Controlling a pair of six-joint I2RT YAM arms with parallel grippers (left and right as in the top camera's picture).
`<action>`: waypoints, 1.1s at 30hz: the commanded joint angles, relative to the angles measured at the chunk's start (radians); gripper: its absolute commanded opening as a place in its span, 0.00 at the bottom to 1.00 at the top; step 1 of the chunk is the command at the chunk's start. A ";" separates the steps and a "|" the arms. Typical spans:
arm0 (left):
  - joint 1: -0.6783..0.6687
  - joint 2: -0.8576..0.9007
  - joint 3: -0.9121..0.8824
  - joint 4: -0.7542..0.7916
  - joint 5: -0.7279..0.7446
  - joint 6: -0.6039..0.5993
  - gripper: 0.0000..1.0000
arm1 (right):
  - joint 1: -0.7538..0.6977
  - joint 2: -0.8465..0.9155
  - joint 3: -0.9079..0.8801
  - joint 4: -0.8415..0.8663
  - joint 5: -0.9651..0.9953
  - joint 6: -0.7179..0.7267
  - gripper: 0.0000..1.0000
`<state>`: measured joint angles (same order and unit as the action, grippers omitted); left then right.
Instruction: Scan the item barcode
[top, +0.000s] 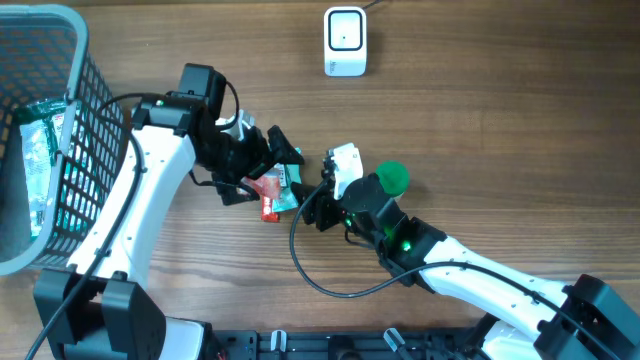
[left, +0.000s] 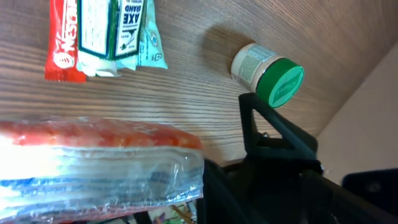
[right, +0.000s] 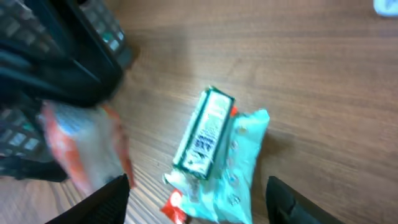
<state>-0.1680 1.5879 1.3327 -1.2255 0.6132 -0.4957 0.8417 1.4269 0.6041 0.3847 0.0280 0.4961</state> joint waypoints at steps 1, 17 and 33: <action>0.009 0.004 0.001 0.005 -0.005 0.073 1.00 | 0.002 0.010 0.012 0.094 -0.157 0.003 0.73; 0.006 0.004 0.001 0.025 -0.006 0.062 1.00 | 0.003 0.010 0.012 0.162 -0.421 0.129 0.05; -0.050 0.004 0.001 0.051 0.198 0.091 1.00 | 0.002 0.151 0.012 0.254 -0.187 0.088 0.05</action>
<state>-0.2077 1.5879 1.3300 -1.1889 0.7033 -0.4488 0.8295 1.5517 0.6056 0.6033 -0.1997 0.6193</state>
